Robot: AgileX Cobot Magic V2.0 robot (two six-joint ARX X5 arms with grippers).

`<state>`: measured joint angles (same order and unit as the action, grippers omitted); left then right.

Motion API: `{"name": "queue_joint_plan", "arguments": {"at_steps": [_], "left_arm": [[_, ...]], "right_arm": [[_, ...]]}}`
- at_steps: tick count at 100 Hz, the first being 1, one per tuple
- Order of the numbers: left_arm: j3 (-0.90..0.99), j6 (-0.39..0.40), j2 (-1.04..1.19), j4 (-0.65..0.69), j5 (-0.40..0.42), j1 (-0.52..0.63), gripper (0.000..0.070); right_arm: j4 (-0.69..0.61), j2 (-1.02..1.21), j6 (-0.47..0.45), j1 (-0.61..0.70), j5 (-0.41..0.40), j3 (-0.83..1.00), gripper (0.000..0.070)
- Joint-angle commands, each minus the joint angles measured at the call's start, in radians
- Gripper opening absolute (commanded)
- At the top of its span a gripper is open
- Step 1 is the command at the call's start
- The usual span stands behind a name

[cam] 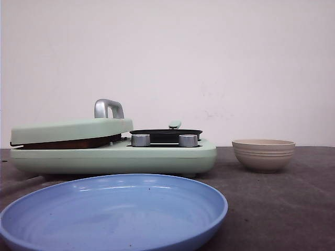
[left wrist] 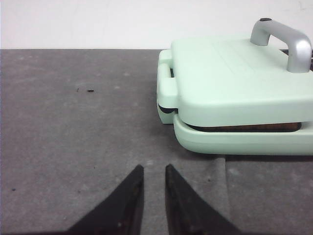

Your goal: Make breakfast with bread and shrimp

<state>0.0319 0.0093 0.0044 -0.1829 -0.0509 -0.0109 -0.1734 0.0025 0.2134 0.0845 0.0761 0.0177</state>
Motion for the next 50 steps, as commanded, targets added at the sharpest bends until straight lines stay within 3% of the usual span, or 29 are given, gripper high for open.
{"name": "queue_joint_plan", "arguments": {"at_steps": [1,9,22,50], "left_arm": [[-0.016,0.005,0.0,-0.005,-0.001,0.001,0.0],[-0.016,0.005,0.0,-0.004,-0.001,0.001,0.0],[-0.016,0.005,0.0,-0.005,-0.001,0.001,0.0],[-0.016,0.005,0.0,-0.005,-0.001,0.001,0.0]], "right_arm": [[-0.013,0.001,0.003,-0.01,-0.002,-0.006,0.001],[-0.013,0.001,-0.008,-0.013,-0.03,-0.006,0.001],[-0.013,0.001,-0.127,-0.004,-0.032,-0.006,0.001],[0.001,0.001,-0.125,-0.003,-0.054,-0.006,0.001]]}}
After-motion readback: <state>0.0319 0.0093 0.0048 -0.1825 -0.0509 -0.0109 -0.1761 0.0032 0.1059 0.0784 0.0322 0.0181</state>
